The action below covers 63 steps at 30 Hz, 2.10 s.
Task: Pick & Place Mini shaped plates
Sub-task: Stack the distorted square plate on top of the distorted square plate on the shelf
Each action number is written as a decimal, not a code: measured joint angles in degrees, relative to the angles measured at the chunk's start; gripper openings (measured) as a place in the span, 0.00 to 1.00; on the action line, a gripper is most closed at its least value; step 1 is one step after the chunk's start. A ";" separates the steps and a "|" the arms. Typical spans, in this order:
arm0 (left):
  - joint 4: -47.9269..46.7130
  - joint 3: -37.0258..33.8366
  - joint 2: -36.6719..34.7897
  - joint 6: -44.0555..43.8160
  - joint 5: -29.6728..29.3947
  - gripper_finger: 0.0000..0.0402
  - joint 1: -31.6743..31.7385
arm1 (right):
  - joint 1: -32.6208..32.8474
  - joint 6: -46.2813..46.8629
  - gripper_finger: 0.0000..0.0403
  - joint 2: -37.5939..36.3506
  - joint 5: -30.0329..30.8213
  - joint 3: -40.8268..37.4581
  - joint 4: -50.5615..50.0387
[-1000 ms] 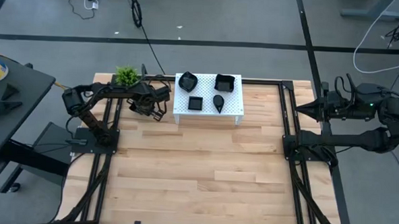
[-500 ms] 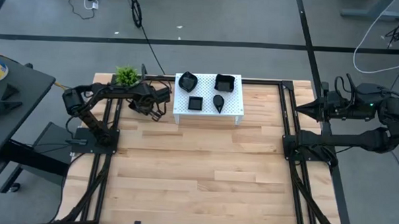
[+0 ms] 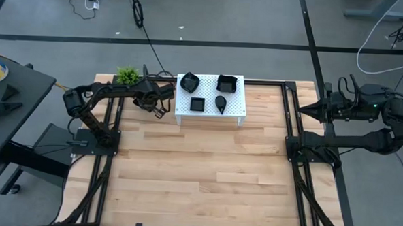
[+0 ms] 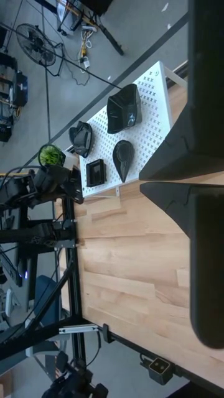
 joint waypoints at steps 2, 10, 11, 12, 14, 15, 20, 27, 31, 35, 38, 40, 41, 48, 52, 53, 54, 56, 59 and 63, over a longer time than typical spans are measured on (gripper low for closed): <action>-0.96 0.68 0.01 -0.01 -0.24 0.02 0.00 | 0.00 0.02 0.05 0.00 -0.02 0.00 -0.02; -7.12 5.64 -0.02 0.60 -2.48 0.03 -0.61 | 0.00 0.02 0.05 0.00 -0.02 -0.01 -0.01; -8.18 6.52 -0.02 0.58 -2.78 0.03 -0.70 | 0.01 0.00 0.05 0.00 -0.01 -0.02 -0.01; -9.13 7.43 -0.02 0.60 -3.03 0.03 -0.81 | 0.01 0.02 0.05 0.00 -0.02 0.00 0.00; -11.03 9.29 -0.02 0.59 -4.21 0.02 -0.98 | 0.02 0.01 0.05 0.00 -0.02 0.00 -0.02; -11.94 10.36 -0.02 0.61 -4.65 0.02 -1.04 | 0.01 0.01 0.05 0.00 -0.01 -0.01 -0.01; -16.36 15.51 -0.04 0.85 -7.61 0.02 -1.82 | 0.00 0.02 0.05 0.00 -0.02 -0.01 -0.01; -21.29 23.94 -0.08 2.97 -11.91 0.02 -3.32 | 0.00 0.02 0.05 0.00 -0.02 -0.02 -0.01; -22.09 29.16 -0.10 4.46 -12.03 0.02 -4.44 | 0.02 0.01 0.05 0.00 -0.02 0.00 -0.02; -22.08 33.42 -0.10 7.22 -12.06 0.03 -5.87 | 0.02 0.00 0.05 0.00 -0.01 -0.02 -0.01; -22.40 35.98 0.72 8.90 -13.42 0.03 -7.09 | 0.00 0.01 0.05 0.00 -0.02 -0.02 -0.01; -22.82 37.68 1.61 11.04 -14.16 0.03 -7.67 | 0.02 0.02 0.05 0.00 0.01 -0.02 0.00; -22.82 38.67 2.14 12.07 -14.67 0.03 -8.04 | 0.00 -0.01 0.05 0.00 0.01 0.00 -0.02; -22.46 45.28 5.90 18.57 -17.27 0.02 -9.14 | 0.01 0.00 0.05 0.01 0.00 0.00 -0.01; -21.86 48.46 8.29 22.89 -18.04 0.03 -9.80 | 0.02 0.02 0.05 0.00 -0.02 -0.01 -0.02; -21.57 49.27 8.89 24.15 -18.09 0.03 -10.00 | 0.00 0.02 0.05 0.02 0.00 -0.02 0.00; -21.27 50.14 9.57 25.34 -18.26 0.02 -10.30 | 0.00 0.02 0.05 0.00 -0.02 0.00 0.00; -20.16 51.75 10.90 27.28 -19.02 0.02 -10.87 | 0.01 0.02 0.05 0.02 0.01 0.00 -0.02; -18.15 54.51 13.10 30.24 -19.34 0.02 -11.82 | 0.00 0.02 0.05 0.01 -0.02 0.00 -0.01; -15.34 57.79 15.66 34.47 -19.34 0.03 -13.43 | 0.00 0.02 0.05 0.02 -0.01 -0.02 0.00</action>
